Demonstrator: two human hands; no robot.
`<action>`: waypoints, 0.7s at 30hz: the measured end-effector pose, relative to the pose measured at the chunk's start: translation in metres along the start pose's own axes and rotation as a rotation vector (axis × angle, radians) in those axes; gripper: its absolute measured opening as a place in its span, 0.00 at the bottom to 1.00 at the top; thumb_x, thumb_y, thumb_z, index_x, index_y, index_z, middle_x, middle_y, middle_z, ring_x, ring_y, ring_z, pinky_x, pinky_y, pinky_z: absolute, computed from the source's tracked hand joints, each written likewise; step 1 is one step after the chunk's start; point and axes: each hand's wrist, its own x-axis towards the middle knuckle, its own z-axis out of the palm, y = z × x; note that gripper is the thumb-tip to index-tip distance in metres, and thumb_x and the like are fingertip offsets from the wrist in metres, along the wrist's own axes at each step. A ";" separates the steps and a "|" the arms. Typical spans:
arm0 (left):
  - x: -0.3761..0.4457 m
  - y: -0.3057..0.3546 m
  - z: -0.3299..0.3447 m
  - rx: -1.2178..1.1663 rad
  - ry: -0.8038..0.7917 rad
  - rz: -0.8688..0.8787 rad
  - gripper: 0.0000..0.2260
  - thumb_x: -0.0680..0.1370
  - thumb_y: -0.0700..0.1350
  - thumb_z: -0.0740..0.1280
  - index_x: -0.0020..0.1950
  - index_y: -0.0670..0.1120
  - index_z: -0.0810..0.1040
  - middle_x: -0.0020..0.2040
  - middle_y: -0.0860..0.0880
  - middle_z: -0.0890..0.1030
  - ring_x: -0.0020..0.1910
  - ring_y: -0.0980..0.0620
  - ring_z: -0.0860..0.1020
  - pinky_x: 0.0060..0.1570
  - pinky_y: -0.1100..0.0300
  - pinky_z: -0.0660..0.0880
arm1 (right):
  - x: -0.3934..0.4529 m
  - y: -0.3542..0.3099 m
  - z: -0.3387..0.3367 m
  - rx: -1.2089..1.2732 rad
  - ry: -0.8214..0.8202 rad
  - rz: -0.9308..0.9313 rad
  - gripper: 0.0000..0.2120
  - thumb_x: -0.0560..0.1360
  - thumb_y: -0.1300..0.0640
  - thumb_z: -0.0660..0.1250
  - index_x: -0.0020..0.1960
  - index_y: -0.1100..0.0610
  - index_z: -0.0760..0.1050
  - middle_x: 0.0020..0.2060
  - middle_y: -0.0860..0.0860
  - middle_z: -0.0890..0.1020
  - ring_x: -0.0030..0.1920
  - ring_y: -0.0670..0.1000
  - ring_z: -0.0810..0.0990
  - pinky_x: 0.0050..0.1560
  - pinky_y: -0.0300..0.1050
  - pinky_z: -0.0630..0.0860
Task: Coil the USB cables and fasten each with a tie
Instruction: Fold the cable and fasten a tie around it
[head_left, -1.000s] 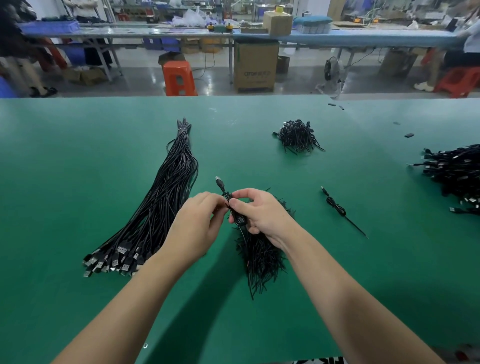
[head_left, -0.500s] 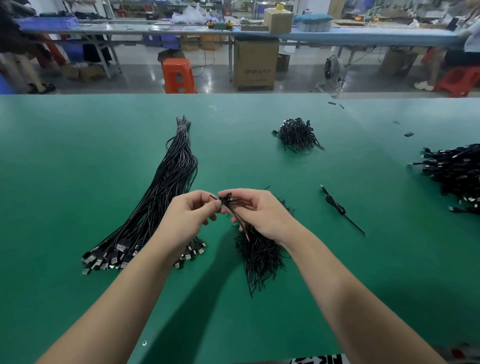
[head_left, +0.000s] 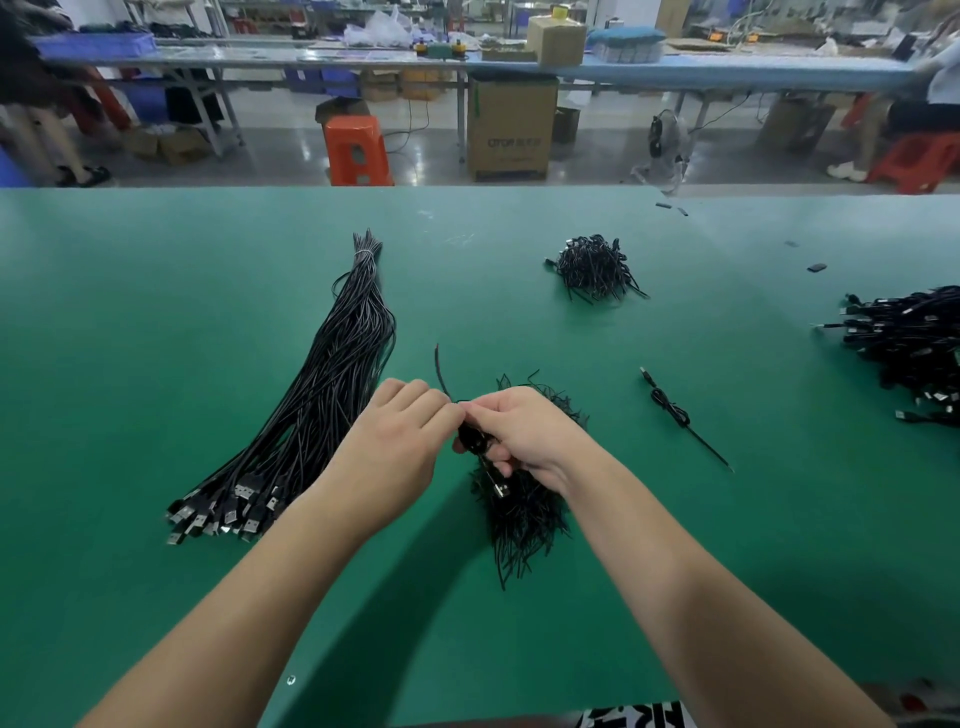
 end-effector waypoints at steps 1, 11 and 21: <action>0.000 0.001 0.000 -0.025 -0.007 -0.026 0.07 0.73 0.32 0.69 0.47 0.43 0.80 0.40 0.48 0.78 0.39 0.43 0.75 0.43 0.51 0.71 | 0.001 0.001 -0.001 -0.013 0.021 0.002 0.08 0.82 0.53 0.65 0.53 0.56 0.79 0.36 0.55 0.85 0.25 0.46 0.63 0.24 0.37 0.65; 0.006 0.005 -0.008 -0.813 -0.057 -0.828 0.06 0.78 0.41 0.70 0.41 0.48 0.79 0.31 0.56 0.78 0.29 0.59 0.71 0.32 0.67 0.67 | -0.003 0.008 -0.007 0.215 -0.152 -0.209 0.11 0.77 0.70 0.69 0.57 0.59 0.80 0.41 0.53 0.84 0.34 0.47 0.80 0.41 0.41 0.81; -0.002 0.004 0.003 -0.032 0.023 -0.081 0.07 0.76 0.35 0.63 0.46 0.42 0.80 0.41 0.47 0.79 0.40 0.43 0.75 0.45 0.51 0.70 | -0.007 0.013 -0.001 -0.063 -0.080 -0.141 0.14 0.84 0.52 0.60 0.47 0.57 0.80 0.25 0.44 0.77 0.27 0.45 0.75 0.34 0.41 0.78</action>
